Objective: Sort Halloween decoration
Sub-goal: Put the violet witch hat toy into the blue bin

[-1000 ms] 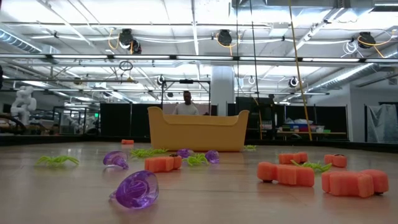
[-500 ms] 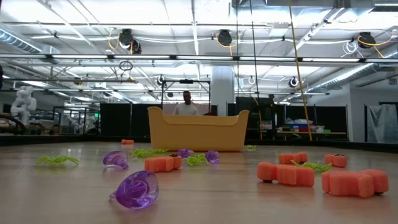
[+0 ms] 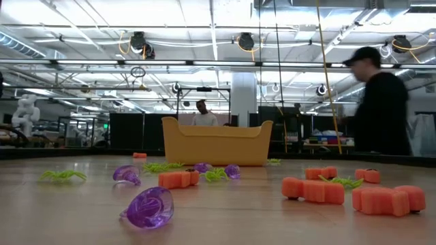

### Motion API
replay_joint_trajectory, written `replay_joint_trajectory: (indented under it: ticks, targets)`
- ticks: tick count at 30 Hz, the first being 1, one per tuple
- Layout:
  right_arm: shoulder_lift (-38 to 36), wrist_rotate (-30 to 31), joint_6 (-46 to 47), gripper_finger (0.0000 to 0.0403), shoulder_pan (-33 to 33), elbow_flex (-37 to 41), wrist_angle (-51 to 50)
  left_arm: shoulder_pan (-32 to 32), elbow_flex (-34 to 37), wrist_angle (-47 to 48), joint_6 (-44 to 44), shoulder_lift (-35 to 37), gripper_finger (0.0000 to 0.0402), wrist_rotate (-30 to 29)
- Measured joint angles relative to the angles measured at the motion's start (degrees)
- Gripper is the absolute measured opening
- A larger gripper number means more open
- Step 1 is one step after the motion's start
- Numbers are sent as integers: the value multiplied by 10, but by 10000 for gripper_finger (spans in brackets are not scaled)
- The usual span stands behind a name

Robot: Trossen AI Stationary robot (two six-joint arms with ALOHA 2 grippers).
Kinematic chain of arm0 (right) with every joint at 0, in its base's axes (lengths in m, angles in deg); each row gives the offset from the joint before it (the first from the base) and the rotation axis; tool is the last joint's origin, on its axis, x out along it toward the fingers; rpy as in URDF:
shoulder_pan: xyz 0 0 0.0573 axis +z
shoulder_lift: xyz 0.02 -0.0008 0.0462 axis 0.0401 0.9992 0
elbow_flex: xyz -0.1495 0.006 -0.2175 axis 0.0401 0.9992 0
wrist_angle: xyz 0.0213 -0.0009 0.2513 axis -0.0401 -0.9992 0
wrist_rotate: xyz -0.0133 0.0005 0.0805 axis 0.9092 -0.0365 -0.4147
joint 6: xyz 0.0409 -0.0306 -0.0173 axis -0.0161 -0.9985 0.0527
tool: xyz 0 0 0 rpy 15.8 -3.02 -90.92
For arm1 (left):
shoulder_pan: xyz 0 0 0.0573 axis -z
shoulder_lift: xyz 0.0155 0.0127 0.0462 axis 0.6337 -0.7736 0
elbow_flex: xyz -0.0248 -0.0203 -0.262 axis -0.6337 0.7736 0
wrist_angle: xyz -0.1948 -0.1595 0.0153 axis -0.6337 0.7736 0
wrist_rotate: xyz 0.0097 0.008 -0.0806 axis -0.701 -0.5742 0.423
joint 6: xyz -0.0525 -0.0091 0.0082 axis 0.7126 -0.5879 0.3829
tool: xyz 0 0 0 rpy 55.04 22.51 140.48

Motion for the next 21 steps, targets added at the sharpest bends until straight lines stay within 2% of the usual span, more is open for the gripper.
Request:
replay_joint_trajectory:
  ticks: [5,11,17,21]
  targets:
    - [0,-3,6,1,1,0,-7,-3,0,-8,39,3,106,-49]
    - [0,-2,11,0,1,0,-17,-2,0,-3,56,5,185,-49]
    - [-13,-1,74,0,0,0,-26,-13,0,2,147,14,207,-51]
    - [-50,6,149,0,-1,0,-82,-23,0,35,184,40,208,-59]
